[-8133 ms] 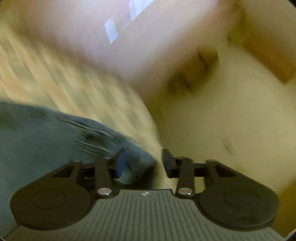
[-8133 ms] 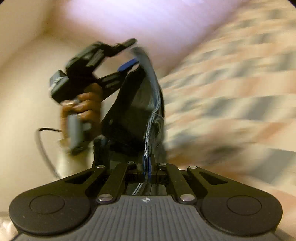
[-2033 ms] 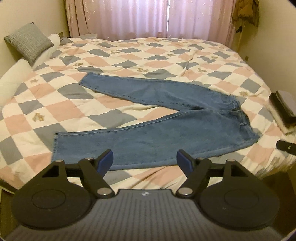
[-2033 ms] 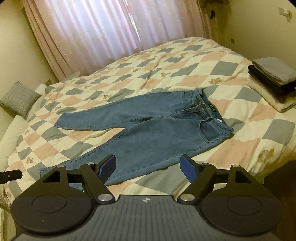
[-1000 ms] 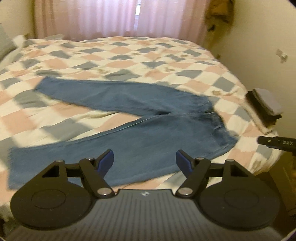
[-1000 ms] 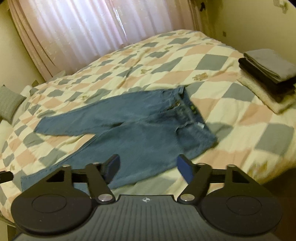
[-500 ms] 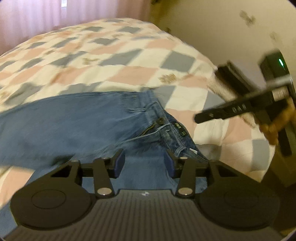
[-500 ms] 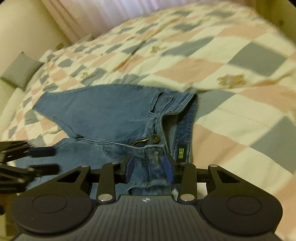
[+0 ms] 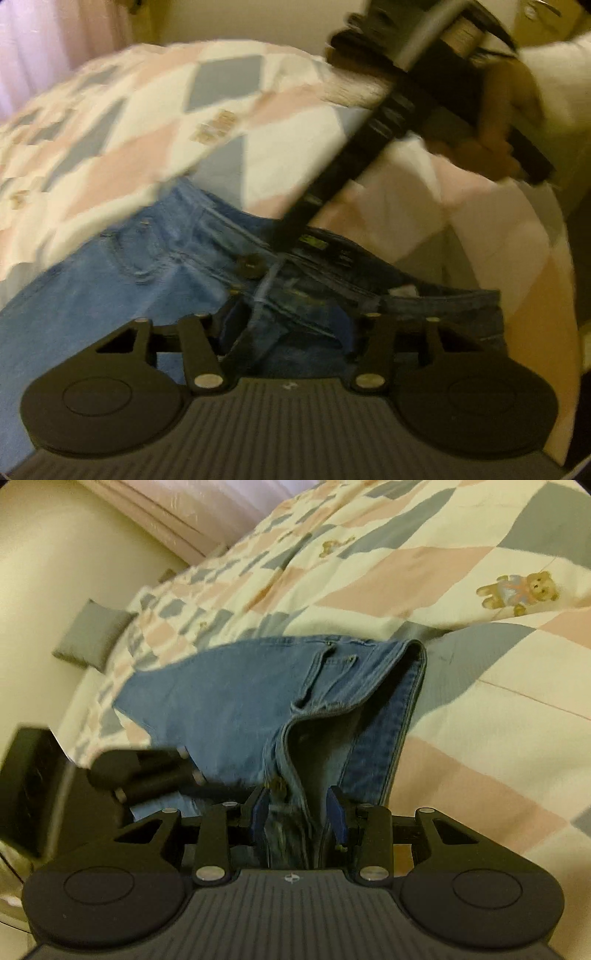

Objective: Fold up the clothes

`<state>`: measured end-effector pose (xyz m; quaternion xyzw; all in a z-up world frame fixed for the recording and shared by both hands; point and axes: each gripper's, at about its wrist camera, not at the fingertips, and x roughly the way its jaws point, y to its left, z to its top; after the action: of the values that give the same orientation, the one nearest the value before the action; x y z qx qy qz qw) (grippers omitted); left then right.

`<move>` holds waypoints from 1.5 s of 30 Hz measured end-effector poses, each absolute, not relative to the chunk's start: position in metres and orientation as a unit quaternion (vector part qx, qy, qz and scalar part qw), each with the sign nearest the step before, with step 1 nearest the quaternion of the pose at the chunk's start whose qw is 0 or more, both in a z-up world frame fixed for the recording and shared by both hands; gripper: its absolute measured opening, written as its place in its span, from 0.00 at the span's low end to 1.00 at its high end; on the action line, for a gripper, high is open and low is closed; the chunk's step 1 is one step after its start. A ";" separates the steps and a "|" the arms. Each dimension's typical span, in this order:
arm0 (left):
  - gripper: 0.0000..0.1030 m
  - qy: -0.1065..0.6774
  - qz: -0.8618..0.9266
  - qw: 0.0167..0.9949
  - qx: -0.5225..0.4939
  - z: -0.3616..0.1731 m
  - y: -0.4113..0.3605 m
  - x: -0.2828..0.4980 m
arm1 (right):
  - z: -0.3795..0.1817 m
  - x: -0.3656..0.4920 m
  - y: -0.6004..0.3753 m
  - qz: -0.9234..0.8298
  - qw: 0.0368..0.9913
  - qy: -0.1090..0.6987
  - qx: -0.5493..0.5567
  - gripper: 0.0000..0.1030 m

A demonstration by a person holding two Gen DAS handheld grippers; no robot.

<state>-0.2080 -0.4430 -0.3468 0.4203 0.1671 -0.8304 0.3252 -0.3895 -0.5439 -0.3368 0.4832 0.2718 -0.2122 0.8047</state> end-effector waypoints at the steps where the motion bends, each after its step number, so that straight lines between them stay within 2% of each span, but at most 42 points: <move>1: 0.35 0.160 -0.830 0.324 0.425 -0.349 -0.444 -0.209 | -0.338 -0.389 -0.548 -0.202 0.807 0.272 0.483 0.27; 3: 0.16 0.153 -0.832 0.316 0.429 -0.348 -0.447 -0.205 | -0.339 -0.386 -0.556 -0.180 0.814 0.276 0.478 0.20; 4: 0.14 0.159 -0.835 0.310 0.425 -0.347 -0.450 -0.200 | -0.341 -0.384 -0.560 -0.169 0.817 0.282 0.475 0.18; 5: 0.08 0.168 -0.840 0.304 0.418 -0.345 -0.452 -0.195 | -0.343 -0.382 -0.563 -0.157 0.817 0.290 0.473 0.18; 7: 0.07 0.175 -0.849 0.294 0.402 -0.339 -0.452 -0.186 | -0.349 -0.380 -0.567 -0.138 0.817 0.300 0.473 0.18; 10: 0.07 0.178 -0.857 0.294 0.384 -0.327 -0.445 -0.177 | -0.355 -0.383 -0.570 -0.123 0.810 0.302 0.487 0.04; 17: 0.08 0.280 -0.877 0.293 0.258 -0.303 -0.459 -0.125 | -0.346 -0.404 -0.558 -0.119 0.770 0.284 0.559 0.01; 21: 0.09 0.305 -0.849 0.291 0.318 -0.349 -0.493 -0.145 | -0.376 -0.396 -0.554 -0.173 0.743 0.356 0.539 0.00; 24: 0.13 0.306 -0.838 0.297 0.341 -0.368 -0.503 -0.163 | -0.375 -0.402 -0.553 -0.200 0.729 0.338 0.560 0.00; 26: 0.15 0.299 -0.840 0.308 0.334 -0.362 -0.502 -0.169 | -0.355 -0.409 -0.548 -0.239 0.737 0.328 0.541 0.10; 30: 0.18 0.308 -0.851 0.349 0.243 -0.312 -0.478 -0.152 | -0.317 -0.410 -0.538 -0.268 0.769 0.263 0.517 0.11; 33: 0.19 0.310 -0.825 0.410 0.234 -0.289 -0.450 -0.129 | -0.311 -0.382 -0.527 -0.244 0.792 0.256 0.497 0.16; 35: 0.19 0.325 -0.788 0.456 0.255 -0.291 -0.431 -0.108 | -0.311 -0.361 -0.518 -0.252 0.813 0.279 0.445 0.31; 36: 0.18 0.337 -0.768 0.477 0.264 -0.295 -0.423 -0.097 | -0.313 -0.352 -0.515 -0.257 0.821 0.289 0.421 0.36; 40: 0.18 0.367 -0.703 0.539 0.284 -0.324 -0.396 -0.051 | -0.322 -0.330 -0.507 -0.211 0.858 0.281 0.375 0.36; 42: 0.16 0.366 -0.678 0.563 0.298 -0.338 -0.390 -0.037 | -0.333 -0.316 -0.501 -0.197 0.862 0.318 0.342 0.29; 43: 0.15 0.370 -0.668 0.572 0.301 -0.347 -0.387 -0.029 | -0.341 -0.310 -0.497 -0.206 0.858 0.350 0.313 0.17; 44: 0.12 0.377 -0.657 0.577 0.306 -0.353 -0.384 -0.023 | -0.347 -0.307 -0.492 -0.225 0.854 0.372 0.285 0.00; 45: 0.08 0.386 -0.644 0.582 0.313 -0.357 -0.382 -0.017 | -0.349 -0.307 -0.491 -0.240 0.849 0.377 0.282 0.00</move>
<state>-0.0171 -0.3816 -0.3568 0.3131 0.3859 -0.6439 0.5817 -0.3071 -0.4912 -0.3488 0.2821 0.3766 -0.2395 0.8492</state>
